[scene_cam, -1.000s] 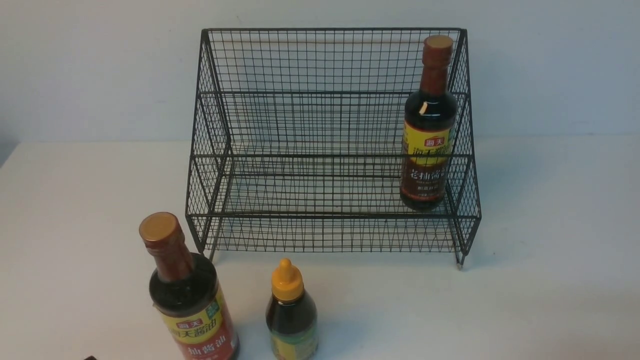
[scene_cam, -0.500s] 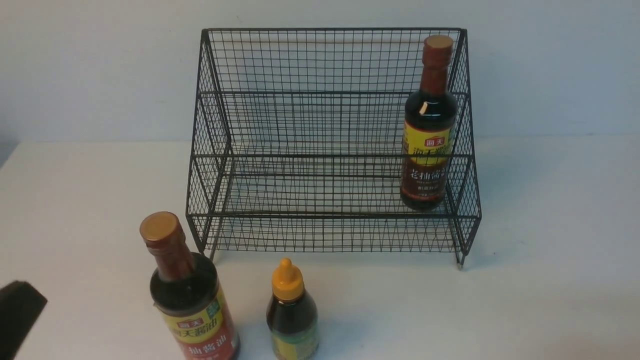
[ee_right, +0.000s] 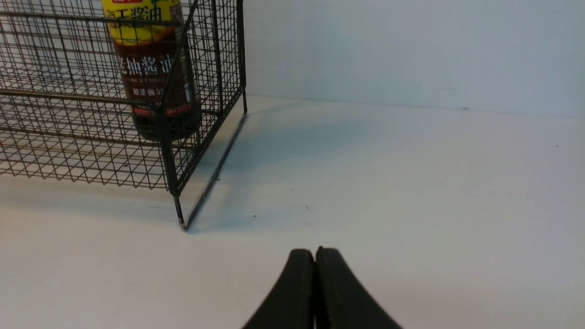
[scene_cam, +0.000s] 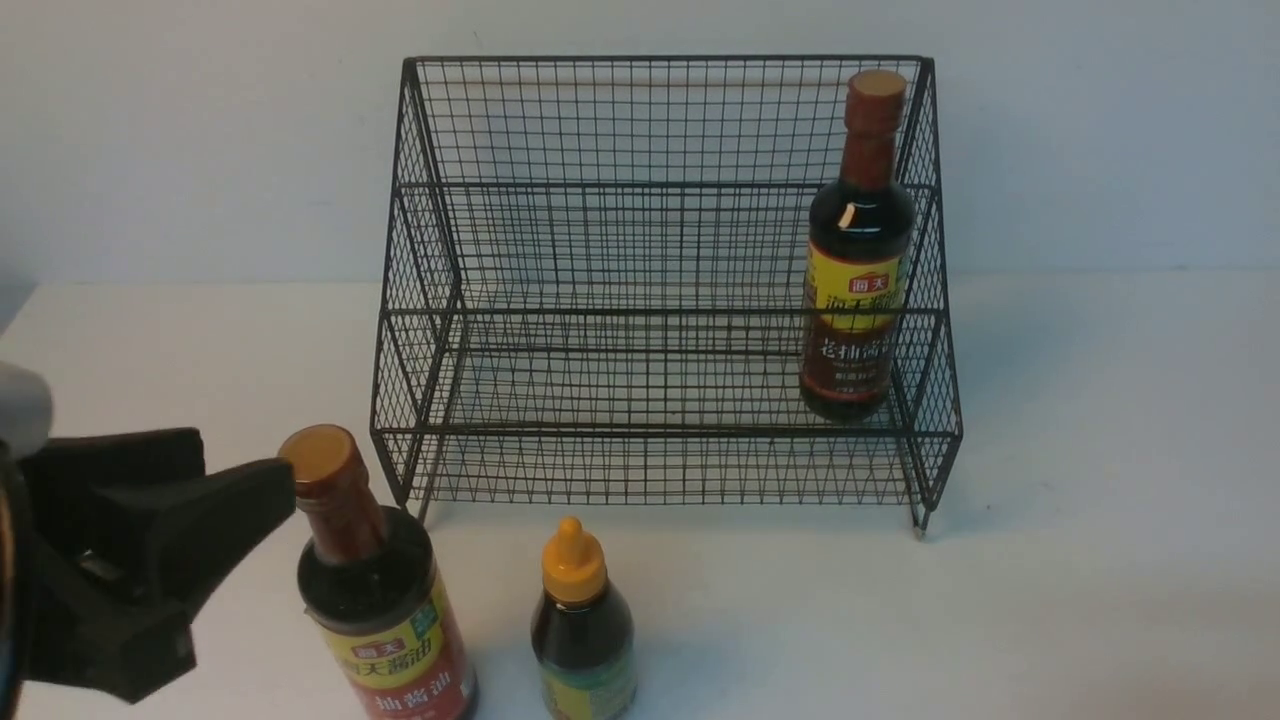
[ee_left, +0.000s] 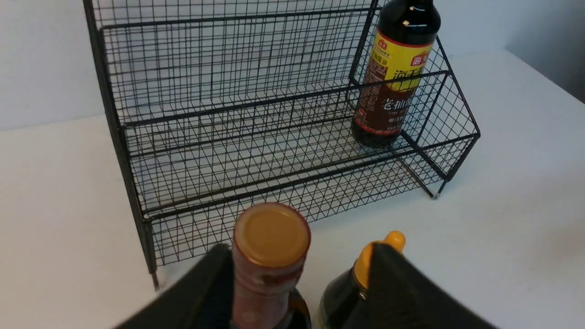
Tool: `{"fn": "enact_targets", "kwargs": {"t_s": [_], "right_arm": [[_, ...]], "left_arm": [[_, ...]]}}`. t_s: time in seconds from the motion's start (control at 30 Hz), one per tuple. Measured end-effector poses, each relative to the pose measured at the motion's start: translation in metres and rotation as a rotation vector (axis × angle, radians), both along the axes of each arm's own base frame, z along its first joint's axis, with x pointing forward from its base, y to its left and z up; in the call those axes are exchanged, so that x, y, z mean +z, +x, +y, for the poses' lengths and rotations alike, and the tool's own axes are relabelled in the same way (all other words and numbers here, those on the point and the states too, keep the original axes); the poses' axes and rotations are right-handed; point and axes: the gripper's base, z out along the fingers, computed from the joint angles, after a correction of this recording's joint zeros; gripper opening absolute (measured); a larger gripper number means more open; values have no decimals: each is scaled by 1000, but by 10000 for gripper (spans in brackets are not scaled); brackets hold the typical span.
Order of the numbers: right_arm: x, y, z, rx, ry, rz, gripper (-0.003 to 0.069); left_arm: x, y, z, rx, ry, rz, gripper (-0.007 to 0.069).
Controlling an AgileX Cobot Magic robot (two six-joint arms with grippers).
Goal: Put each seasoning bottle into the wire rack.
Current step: Use the left arm to grab the condiment bottle closest to it
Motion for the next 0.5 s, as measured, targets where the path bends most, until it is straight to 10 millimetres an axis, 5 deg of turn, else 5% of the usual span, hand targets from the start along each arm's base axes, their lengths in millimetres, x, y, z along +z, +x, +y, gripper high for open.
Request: {"fn": "enact_targets", "kwargs": {"t_s": [0.2, 0.5], "right_arm": [[0, 0, 0, 0, 0, -1, -15], [0, 0, 0, 0, 0, -1, -15]], "left_arm": [[-10, 21, -4, -43, 31, 44, 672], [-27, 48, -7, -98, 90, 69, 665]]}}
